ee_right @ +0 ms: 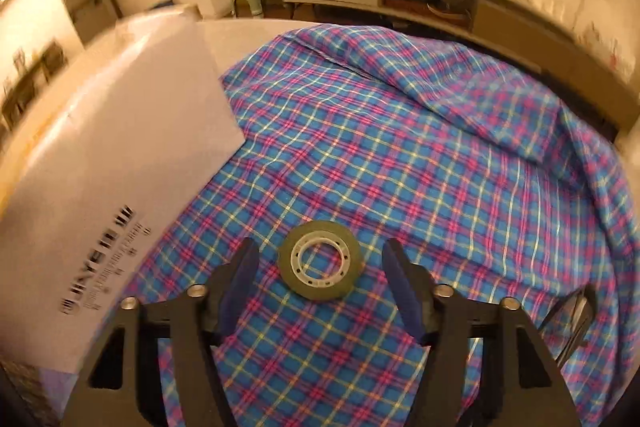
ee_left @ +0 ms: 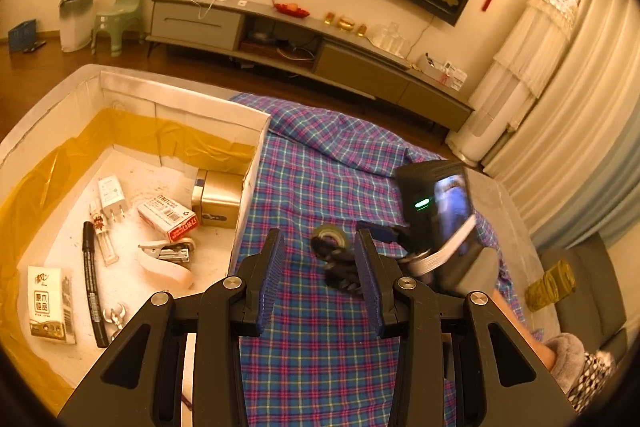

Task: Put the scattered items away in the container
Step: 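Grasp the green tape roll with the right gripper while the left gripper grasps the black glasses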

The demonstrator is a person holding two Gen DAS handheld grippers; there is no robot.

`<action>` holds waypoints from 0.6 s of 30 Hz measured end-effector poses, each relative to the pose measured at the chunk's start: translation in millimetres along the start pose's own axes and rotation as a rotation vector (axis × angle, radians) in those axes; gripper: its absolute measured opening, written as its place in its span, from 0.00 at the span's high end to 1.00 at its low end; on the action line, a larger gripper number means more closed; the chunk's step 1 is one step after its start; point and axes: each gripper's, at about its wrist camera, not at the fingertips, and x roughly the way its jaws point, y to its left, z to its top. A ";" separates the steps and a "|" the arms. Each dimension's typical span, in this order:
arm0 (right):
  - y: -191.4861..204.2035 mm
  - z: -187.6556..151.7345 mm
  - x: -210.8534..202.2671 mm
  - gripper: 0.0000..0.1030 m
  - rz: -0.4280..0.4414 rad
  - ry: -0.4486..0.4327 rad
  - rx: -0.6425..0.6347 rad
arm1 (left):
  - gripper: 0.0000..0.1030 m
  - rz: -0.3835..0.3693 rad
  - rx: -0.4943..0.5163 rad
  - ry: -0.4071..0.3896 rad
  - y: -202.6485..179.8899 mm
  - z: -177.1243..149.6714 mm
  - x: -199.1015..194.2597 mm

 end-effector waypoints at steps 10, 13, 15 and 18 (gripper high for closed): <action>-16.0 -9.9 -22.2 0.52 0.015 -0.018 0.075 | 0.62 -0.030 0.049 0.014 -22.3 -3.4 0.2; -38.4 -23.6 -50.3 0.52 0.042 -0.044 0.150 | 0.59 -0.060 0.096 0.042 -40.4 -10.5 7.1; -60.9 -38.2 -71.7 0.52 0.049 -0.069 0.213 | 0.55 -0.085 0.137 0.062 -56.8 -17.9 13.2; -102.3 -63.3 -104.1 0.52 0.031 -0.100 0.346 | 0.50 -0.126 0.214 0.112 -87.5 -33.1 30.4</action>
